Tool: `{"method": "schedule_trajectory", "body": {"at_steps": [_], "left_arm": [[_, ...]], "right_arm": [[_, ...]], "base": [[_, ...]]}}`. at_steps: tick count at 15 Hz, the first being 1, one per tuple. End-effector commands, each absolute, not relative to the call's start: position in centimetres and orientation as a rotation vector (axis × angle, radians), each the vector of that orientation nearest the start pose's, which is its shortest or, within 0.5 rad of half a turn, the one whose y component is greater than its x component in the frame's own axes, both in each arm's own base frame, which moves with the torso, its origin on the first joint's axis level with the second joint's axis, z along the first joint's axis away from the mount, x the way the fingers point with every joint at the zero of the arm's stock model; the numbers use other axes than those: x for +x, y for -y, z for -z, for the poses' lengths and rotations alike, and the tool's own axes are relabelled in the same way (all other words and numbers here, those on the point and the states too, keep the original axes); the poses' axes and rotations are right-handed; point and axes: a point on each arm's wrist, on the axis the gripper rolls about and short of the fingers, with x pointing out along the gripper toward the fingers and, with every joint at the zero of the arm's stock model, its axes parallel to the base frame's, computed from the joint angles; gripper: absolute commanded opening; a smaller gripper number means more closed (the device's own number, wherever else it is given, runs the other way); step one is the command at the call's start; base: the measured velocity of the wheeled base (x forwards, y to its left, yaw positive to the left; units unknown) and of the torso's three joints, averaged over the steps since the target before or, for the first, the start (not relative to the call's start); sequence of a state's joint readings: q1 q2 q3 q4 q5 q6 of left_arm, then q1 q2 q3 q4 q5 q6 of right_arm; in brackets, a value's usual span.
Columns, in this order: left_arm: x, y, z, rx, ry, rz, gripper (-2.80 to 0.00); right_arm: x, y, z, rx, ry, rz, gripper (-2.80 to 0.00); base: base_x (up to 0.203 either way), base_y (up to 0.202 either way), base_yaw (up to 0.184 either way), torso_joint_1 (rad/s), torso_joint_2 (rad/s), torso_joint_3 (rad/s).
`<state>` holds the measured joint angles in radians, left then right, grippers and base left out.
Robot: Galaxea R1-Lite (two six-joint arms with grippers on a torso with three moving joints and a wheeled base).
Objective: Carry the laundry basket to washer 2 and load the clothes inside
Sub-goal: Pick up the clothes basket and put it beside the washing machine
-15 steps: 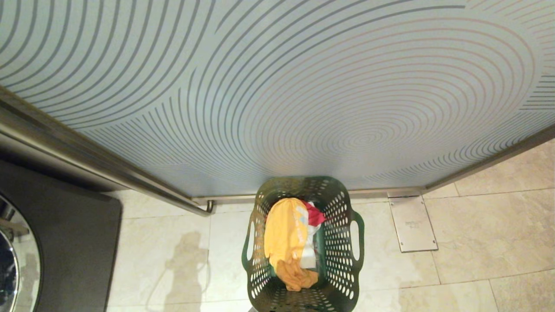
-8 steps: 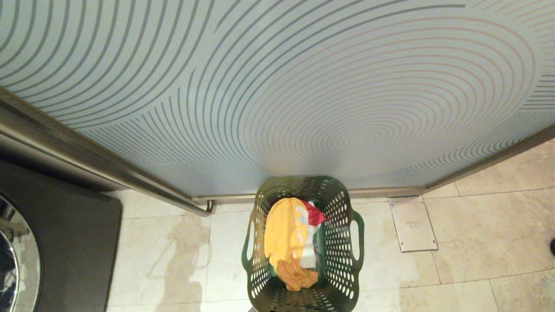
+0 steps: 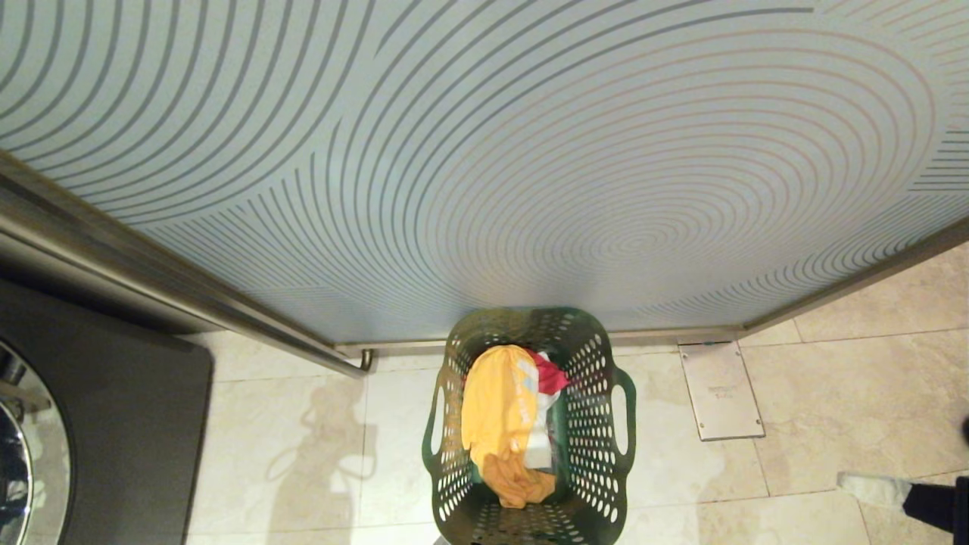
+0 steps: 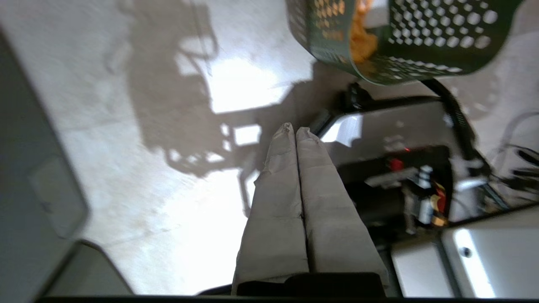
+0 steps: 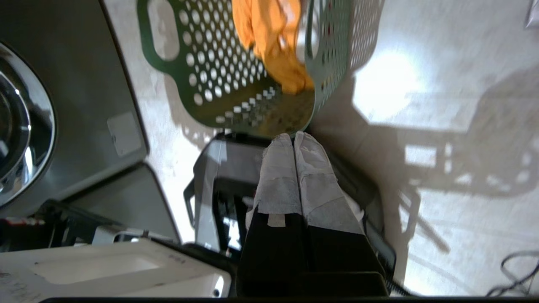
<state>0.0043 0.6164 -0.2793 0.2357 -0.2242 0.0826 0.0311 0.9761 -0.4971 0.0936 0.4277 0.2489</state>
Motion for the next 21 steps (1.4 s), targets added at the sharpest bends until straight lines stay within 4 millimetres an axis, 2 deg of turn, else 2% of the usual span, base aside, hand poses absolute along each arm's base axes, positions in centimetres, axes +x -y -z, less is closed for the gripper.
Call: {"method": "schedule_trajectory", "body": {"at_steps": [1,3,6,10,12,14,16,18,19,20,21], "left_arm": [[4.8,0.6,-13.2,-0.025,-0.674,0.267,-2.8],[5.9,0.9,-13.1,-0.17,-0.762,0.381,-2.8],[8.0,1.7,-12.0,-0.264,-0.937,0.527,-2.8],[13.3,4.0,-9.2,-0.261,-1.127,0.638,-2.8],[16.2,5.9,-7.3,-0.226,-1.145,0.649,-2.8],[17.3,8.6,-6.4,-0.148,-1.12,0.667,-2.8],[17.7,11.0,-7.1,-0.115,-1.056,0.621,-2.8],[18.9,13.2,-8.4,-0.148,-0.992,0.582,-2.8],[19.3,13.9,-8.2,-0.138,-0.988,0.555,-2.8],[19.6,14.5,-8.0,-0.118,-0.984,0.529,0.0],[19.9,14.9,-7.8,-0.107,-0.978,0.51,0.0]], "right_arm": [[12.1,-1.4,-16.8,0.371,-0.723,-0.368,-2.8],[12.8,-1.6,-16.0,0.379,-0.785,-0.363,-2.8],[14.5,-2.1,-15.0,0.38,-0.864,-0.379,-2.8],[17.1,-2.6,-11.2,0.384,-0.927,-0.382,-2.8],[18.7,-3.5,-9.4,0.377,-0.934,-0.408,-2.8],[20.6,-5.0,-8.3,0.371,-0.905,-0.405,-2.8],[22.5,-6.8,-7.6,0.305,-0.858,-0.267,-2.8],[23.3,-7.7,-7.8,0.289,-0.845,-0.235,-2.8],[23.4,-7.7,-7.9,0.29,-0.865,-0.231,0.0],[23.5,-7.8,-8.2,0.294,-0.881,-0.234,0.0],[23.6,-7.9,-8.6,0.311,-0.889,-0.252,0.0]], "base": [[0.0,0.0,0.0,0.0,0.0,0.0],[0.0,0.0,0.0,0.0,0.0,0.0],[0.0,0.0,0.0,0.0,0.0,0.0],[0.0,0.0,0.0,0.0,0.0,0.0],[0.0,0.0,0.0,0.0,0.0,0.0],[0.0,0.0,0.0,0.0,0.0,0.0],[0.0,0.0,0.0,0.0,0.0,0.0],[0.0,0.0,0.0,0.0,0.0,0.0],[0.0,0.0,0.0,0.0,0.0,0.0],[0.0,0.0,0.0,0.0,0.0,0.0],[0.0,0.0,0.0,0.0,0.0,0.0]]}}
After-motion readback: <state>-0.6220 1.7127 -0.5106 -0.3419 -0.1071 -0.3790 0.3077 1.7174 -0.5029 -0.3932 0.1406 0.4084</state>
